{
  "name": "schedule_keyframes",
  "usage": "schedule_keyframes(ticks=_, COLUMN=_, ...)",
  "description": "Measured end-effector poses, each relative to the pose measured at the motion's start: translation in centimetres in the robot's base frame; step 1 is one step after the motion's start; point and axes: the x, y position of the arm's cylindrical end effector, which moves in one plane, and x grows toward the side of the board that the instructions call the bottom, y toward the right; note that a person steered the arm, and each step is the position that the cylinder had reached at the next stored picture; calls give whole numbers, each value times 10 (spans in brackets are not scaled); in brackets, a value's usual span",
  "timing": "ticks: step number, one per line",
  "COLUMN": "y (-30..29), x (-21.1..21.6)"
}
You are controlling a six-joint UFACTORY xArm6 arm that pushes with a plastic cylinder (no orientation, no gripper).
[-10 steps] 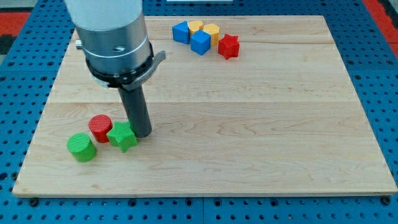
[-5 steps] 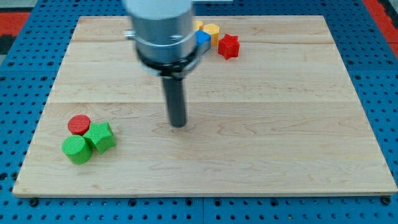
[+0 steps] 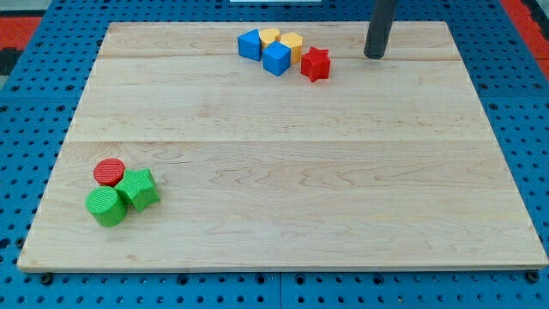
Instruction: Push the red star towards the bottom center of the board
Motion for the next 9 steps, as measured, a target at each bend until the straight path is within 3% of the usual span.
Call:
schedule_keyframes(ticks=1, y=-15, x=-4)
schedule_keyframes(ticks=2, y=-90, x=-4)
schedule_keyframes(ticks=5, y=-119, x=10)
schedule_keyframes(ticks=9, y=-120, x=128)
